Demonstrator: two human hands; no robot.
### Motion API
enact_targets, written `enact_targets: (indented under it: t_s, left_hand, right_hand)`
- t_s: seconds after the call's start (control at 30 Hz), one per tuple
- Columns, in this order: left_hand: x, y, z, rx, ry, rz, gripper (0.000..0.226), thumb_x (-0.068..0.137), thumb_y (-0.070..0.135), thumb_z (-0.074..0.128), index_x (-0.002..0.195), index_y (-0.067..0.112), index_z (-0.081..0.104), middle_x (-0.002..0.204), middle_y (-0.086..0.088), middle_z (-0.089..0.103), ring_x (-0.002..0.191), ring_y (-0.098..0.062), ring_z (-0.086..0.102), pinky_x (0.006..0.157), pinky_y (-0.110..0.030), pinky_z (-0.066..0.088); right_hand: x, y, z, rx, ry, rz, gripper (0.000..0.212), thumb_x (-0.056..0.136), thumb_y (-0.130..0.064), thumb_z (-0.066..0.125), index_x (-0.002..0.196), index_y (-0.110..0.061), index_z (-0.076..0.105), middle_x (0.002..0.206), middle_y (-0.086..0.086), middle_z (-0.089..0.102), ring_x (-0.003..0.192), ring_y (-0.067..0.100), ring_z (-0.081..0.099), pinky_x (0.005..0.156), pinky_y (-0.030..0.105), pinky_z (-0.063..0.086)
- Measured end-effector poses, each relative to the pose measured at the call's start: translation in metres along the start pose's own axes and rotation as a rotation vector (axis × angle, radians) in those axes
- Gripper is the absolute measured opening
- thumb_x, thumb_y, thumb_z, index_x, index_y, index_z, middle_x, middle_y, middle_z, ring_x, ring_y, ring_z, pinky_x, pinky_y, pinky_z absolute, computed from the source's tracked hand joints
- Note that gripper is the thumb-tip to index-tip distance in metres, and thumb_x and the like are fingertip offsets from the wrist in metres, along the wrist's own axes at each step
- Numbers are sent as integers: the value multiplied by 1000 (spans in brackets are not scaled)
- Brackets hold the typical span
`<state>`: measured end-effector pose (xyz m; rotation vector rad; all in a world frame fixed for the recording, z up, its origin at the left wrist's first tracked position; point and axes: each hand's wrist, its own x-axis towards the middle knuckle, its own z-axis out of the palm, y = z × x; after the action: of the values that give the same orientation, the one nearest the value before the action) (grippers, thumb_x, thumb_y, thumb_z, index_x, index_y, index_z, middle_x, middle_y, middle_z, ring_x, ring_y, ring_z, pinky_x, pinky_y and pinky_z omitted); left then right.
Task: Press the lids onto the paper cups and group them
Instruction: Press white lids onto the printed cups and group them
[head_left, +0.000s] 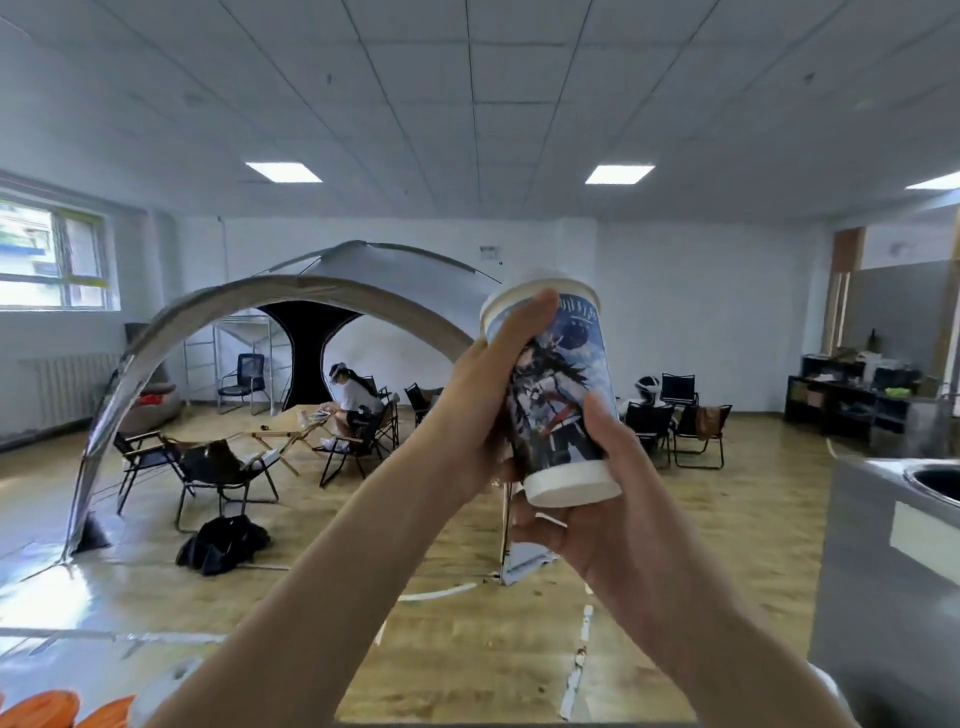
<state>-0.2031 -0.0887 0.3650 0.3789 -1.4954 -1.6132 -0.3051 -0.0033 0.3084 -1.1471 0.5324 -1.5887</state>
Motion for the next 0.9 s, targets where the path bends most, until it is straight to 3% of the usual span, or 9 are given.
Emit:
enact_targets:
  t_s: [0.13,0.2,0.37,0.5,0.63,0.73,0.8,0.9]
  left_hand:
    - [1,12,0,-117,-147,5,75,74,61,77,124,4,69,113,-12,74,99,-28,72,95,-42,54]
    - [2,16,3,-73,-82,13,78,76,61,72,128,4,66,116,-13,74,102,-29,72,98,-43,53]
    - [0,22,6,29,83,46,83,70,57,80,132,4,65,119,-15,75,112,-31,72,106,-46,54]
    - [-1,23,7,-46,-19,-45,79,81,63,65,132,2,65,123,-15,73,105,-28,72,94,-38,60]
    - [2,16,3,-81,-17,-114,66,91,66,56,117,7,69,106,-12,73,89,-24,71,85,-36,57]
    - [-3,21,4,-65,18,-48,72,86,65,62,125,5,68,113,-12,75,96,-25,74,85,-35,61]
    - [-8,24,7,89,123,59,76,78,66,71,128,9,68,116,-8,77,105,-25,74,92,-40,59]
    - [-12,24,6,346,216,288,67,73,59,80,124,20,65,107,-1,79,98,-20,77,88,-37,60]
  right_hand:
    - [3,-11,6,170,-152,95,65,89,-62,63,114,-3,75,86,22,68,59,24,63,58,33,58]
    - [3,-13,3,151,-176,104,66,89,-66,59,105,-6,80,87,22,69,62,24,64,60,33,59]
    - [2,-18,3,-1,-39,78,64,86,-63,64,107,-4,77,86,25,67,62,28,63,58,37,60]
    - [0,-33,12,214,-70,211,65,86,-59,65,112,0,67,81,19,64,57,22,57,55,31,57]
    - [0,-36,17,269,-53,240,60,85,-56,69,106,0,68,81,18,65,58,21,58,56,30,58]
    - [-1,-33,12,200,-88,207,62,88,-59,68,106,0,73,85,20,67,62,23,61,60,32,59]
    - [1,-27,7,59,-70,116,61,89,-59,69,112,-3,76,95,22,70,70,25,66,64,36,60]
    - [3,-18,6,-68,-25,17,54,83,-59,75,109,-13,79,102,23,72,72,27,69,64,36,61]
